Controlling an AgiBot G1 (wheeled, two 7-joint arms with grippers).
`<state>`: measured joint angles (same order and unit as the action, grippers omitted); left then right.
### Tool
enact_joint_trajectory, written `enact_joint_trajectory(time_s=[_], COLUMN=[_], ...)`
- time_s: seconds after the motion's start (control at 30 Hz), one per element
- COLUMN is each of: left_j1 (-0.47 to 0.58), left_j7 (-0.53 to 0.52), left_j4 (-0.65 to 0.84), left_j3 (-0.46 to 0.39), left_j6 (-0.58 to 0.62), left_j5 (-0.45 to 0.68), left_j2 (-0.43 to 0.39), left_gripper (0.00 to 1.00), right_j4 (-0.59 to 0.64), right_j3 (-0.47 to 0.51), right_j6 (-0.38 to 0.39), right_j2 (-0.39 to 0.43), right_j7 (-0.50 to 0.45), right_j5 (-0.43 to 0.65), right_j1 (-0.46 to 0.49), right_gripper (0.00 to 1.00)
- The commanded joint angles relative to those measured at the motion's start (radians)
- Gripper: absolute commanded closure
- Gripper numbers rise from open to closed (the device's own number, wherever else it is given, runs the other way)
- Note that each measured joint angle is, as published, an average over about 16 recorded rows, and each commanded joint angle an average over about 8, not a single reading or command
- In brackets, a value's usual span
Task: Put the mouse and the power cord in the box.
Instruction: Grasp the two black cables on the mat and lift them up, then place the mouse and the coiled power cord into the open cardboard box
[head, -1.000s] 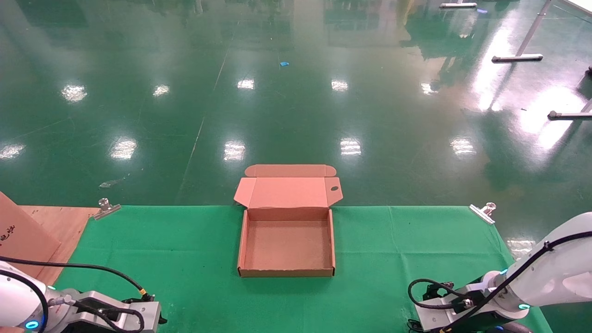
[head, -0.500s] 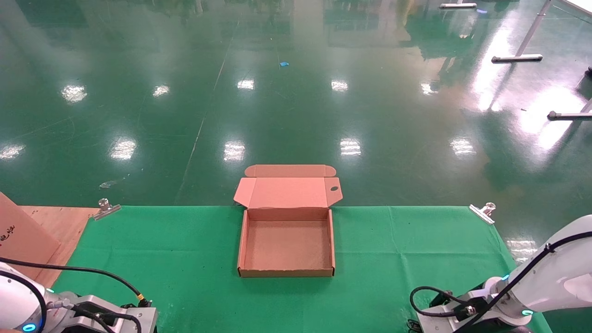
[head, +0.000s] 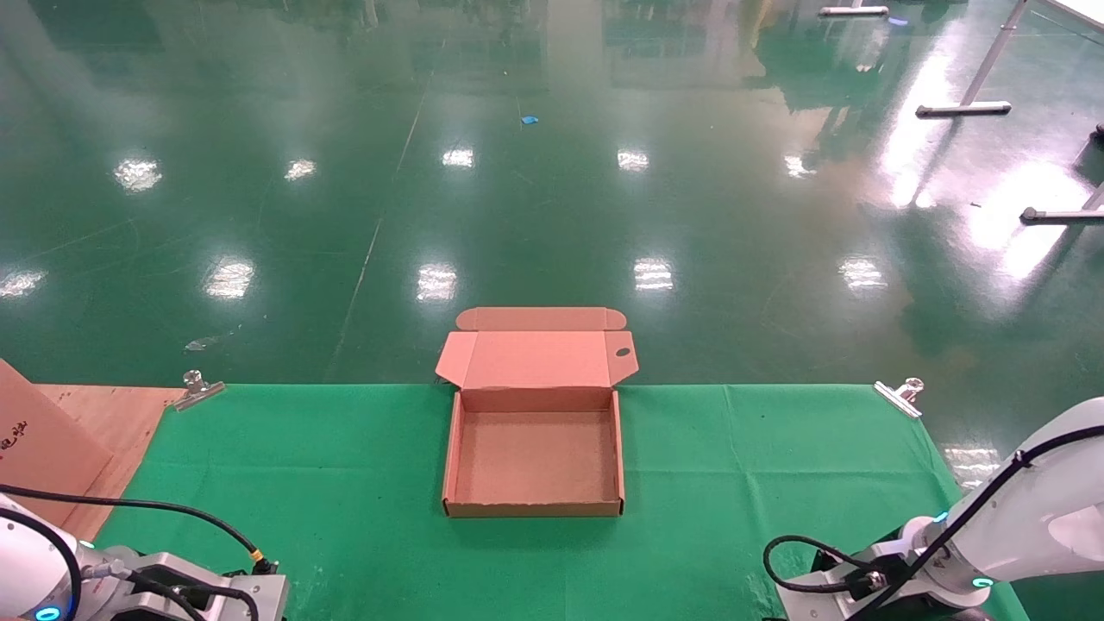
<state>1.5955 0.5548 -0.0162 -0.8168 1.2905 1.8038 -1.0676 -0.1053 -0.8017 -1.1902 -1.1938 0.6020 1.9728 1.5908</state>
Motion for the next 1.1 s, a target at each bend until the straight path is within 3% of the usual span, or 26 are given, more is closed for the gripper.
enact_joint_trajectory(time_s=[0.03, 0.37, 0.7, 0.9, 1.1], left_j1=[0.001, 0.08, 0.235, 0.335, 0.394], left_j7=[0.002, 0.01, -0.001, -0.045, -0.13], left_j4=[0.002, -0.013, -0.073, -0.156, -0.271], left_j3=[0.0, -0.01, -0.018, -0.024, -0.029], left_j6=[0.002, 0.063, 0.187, 0.262, 0.294], left_j5=[0.0, 0.014, 0.026, 0.033, 0.014], left_j2=[0.001, 0.017, 0.021, -0.005, -0.047], left_gripper=[1.0, 1.0, 1.0, 1.0, 1.0], right_j4=[0.006, 0.007, -0.058, -0.161, -0.329], right_j3=[0.001, 0.016, 0.056, 0.076, 0.089], right_j6=[-0.001, -0.073, -0.247, -0.346, -0.385], right_j2=[0.0, 0.032, 0.098, 0.113, 0.104], right_j7=[0.005, 0.025, 0.016, -0.042, -0.167], right_j5=[-0.001, -0.024, -0.083, -0.116, -0.154], right_j1=[0.002, 0.068, 0.217, 0.301, 0.349], right_gripper=[1.0, 1.0, 1.0, 1.0, 1.0])
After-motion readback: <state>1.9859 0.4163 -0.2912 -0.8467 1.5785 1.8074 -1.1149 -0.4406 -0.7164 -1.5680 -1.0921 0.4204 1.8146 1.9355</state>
